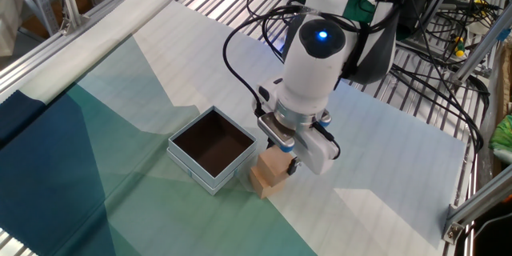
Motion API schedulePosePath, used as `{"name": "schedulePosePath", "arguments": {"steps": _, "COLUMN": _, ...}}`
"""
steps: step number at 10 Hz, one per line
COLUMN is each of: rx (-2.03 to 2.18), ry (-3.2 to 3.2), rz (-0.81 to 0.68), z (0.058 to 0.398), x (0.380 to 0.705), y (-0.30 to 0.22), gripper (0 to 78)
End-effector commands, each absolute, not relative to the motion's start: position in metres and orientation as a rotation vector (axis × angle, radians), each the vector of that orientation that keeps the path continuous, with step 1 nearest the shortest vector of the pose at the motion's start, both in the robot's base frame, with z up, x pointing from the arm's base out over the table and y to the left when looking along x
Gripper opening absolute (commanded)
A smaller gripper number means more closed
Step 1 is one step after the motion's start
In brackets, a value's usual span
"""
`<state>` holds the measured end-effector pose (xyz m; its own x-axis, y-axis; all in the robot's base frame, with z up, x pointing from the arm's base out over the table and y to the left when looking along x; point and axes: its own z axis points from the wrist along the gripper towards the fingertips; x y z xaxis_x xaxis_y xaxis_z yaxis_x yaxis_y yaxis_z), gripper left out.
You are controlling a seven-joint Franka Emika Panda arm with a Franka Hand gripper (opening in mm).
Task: Take everything out of the gift box
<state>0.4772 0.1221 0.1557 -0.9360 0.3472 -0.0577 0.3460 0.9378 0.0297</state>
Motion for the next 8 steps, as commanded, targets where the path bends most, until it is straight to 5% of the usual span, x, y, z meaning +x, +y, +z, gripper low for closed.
{"name": "schedulePosePath", "arguments": {"steps": 1, "rx": 0.547, "ry": 3.026, "rz": 0.024, "z": 0.157, "x": 0.479, "y": 0.1223, "gripper": 1.2}}
{"name": "schedulePosePath", "arguments": {"steps": 6, "rx": 0.561, "ry": 3.024, "rz": 0.019, "z": 0.1569, "x": 0.4792, "y": 0.1222, "gripper": 1.2}}
{"name": "schedulePosePath", "arguments": {"steps": 7, "rx": 0.561, "ry": 3.024, "rz": 0.019, "z": 0.1569, "x": 0.4792, "y": 0.1222, "gripper": 77.4}}
{"name": "schedulePosePath", "arguments": {"steps": 8, "rx": 0.561, "ry": 3.024, "rz": 0.019, "z": 0.1569, "x": 0.4792, "y": 0.1222, "gripper": 77.4}}
